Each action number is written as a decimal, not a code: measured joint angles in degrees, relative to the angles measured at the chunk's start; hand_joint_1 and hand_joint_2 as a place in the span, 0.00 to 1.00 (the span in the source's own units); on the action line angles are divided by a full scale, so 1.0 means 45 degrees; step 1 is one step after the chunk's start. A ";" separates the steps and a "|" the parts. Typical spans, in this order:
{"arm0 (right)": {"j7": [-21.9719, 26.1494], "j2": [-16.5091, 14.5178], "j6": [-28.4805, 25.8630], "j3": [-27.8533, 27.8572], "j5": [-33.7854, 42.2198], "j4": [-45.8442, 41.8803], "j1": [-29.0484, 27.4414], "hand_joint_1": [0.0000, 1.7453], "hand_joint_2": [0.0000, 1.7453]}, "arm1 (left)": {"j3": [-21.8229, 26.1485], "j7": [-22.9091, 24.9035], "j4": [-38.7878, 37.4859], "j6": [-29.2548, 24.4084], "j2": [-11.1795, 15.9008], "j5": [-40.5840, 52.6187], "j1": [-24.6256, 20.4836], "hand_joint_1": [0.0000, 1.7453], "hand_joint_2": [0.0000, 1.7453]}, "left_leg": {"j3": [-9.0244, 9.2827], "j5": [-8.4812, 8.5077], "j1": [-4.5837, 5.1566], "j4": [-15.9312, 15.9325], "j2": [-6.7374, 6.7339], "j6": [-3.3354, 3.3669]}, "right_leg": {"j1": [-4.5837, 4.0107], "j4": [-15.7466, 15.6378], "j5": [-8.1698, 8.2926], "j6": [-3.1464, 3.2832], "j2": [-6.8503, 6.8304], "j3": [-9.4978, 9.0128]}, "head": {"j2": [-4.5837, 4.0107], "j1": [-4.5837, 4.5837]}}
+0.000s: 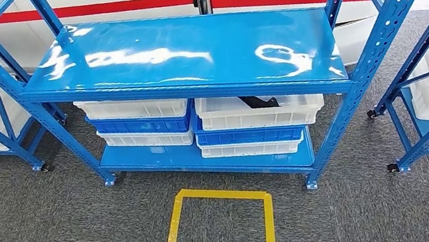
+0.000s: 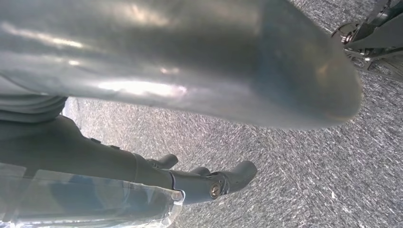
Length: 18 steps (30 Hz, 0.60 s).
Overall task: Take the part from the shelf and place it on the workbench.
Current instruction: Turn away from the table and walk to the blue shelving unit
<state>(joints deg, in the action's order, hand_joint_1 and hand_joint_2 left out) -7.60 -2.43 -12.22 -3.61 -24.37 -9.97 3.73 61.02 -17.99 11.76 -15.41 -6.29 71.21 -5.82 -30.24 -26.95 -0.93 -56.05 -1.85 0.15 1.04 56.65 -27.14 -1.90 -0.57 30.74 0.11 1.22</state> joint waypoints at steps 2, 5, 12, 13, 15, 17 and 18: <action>-0.0002 0.0000 0.0000 0.0000 -0.0002 0.0000 0.0000 0.00 0.00 | 0.0000 0.0025 0.0000 0.0001 -0.0001 0.0000 0.0000 0.00 0.00 | -0.0004 -0.0001 0.0023 -0.0007 0.0000 0.0002 | 0.0017 0.0000 0.0002 -0.0003 0.0000 0.0001 | 0.0000 0.0000; -0.0006 0.0000 0.0001 0.0000 -0.0004 0.0000 0.0000 0.00 0.00 | 0.0000 0.0040 0.0000 0.0002 0.0002 0.0000 -0.0001 0.00 0.00 | -0.0009 -0.0004 0.0053 -0.0009 0.0000 0.0007 | 0.0042 0.0000 0.0002 -0.0004 0.0000 0.0004 | 0.0000 0.0000; 0.0058 -0.0005 0.0108 0.0000 0.0000 0.0000 -0.0001 0.00 0.00 | 0.0000 -0.0004 0.0000 0.0098 0.0000 0.0029 -0.0001 0.00 0.00 | -0.0013 -0.0007 0.0072 -0.0011 0.0000 0.0010 | 0.0059 0.0000 0.0002 -0.0005 0.0000 0.0009 | 0.0000 0.0000; 0.0084 -0.0005 0.0138 0.0000 0.0000 0.0000 -0.0001 0.00 0.00 | 0.0000 -0.0076 0.0000 0.0148 0.0001 0.0042 0.0000 0.00 0.00 | -0.0013 -0.0007 0.0071 -0.0011 0.0001 0.0011 | 0.0060 0.0000 0.0002 -0.0005 0.0000 0.0009 | 0.0000 0.0000; 0.0115 -0.0005 0.0181 0.0000 0.0000 0.0000 -0.0002 0.00 0.00 | -0.0002 -0.0292 0.0000 0.0300 0.0002 0.0056 0.0000 0.00 0.00 | -0.0014 -0.0007 0.0071 -0.0011 0.0001 0.0011 | 0.0061 0.0000 0.0002 -0.0005 0.0000 0.0009 | 0.0000 0.0000; 0.0128 -0.0005 0.0198 0.0000 0.0001 0.0000 -0.0003 0.00 0.00 | -0.0005 -0.0473 0.0000 0.0453 0.0004 0.0058 0.0000 0.00 0.00 | -0.0014 -0.0007 0.0070 -0.0011 0.0001 0.0011 | 0.0061 0.0000 0.0002 -0.0005 0.0000 0.0010 | 0.0000 0.0000; 0.0130 -0.0004 0.0202 0.0000 0.0002 0.0000 -0.0003 0.00 0.00 | -0.0005 -0.0528 0.0000 0.0517 0.0004 0.0057 0.0000 0.00 0.00 | -0.0014 -0.0007 0.0070 -0.0011 0.0001 0.0011 | 0.0061 0.0000 0.0002 -0.0005 0.0000 0.0010 | 0.0000 0.0000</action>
<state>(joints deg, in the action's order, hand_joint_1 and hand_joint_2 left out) -7.02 -2.44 -11.31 -3.61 -24.36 -9.97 3.72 61.00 -20.37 11.76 -13.09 -6.27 71.47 -5.82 -30.31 -26.98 -0.61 -56.10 -1.84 0.20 1.32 56.65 -27.13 -1.93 -0.57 30.78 0.11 1.22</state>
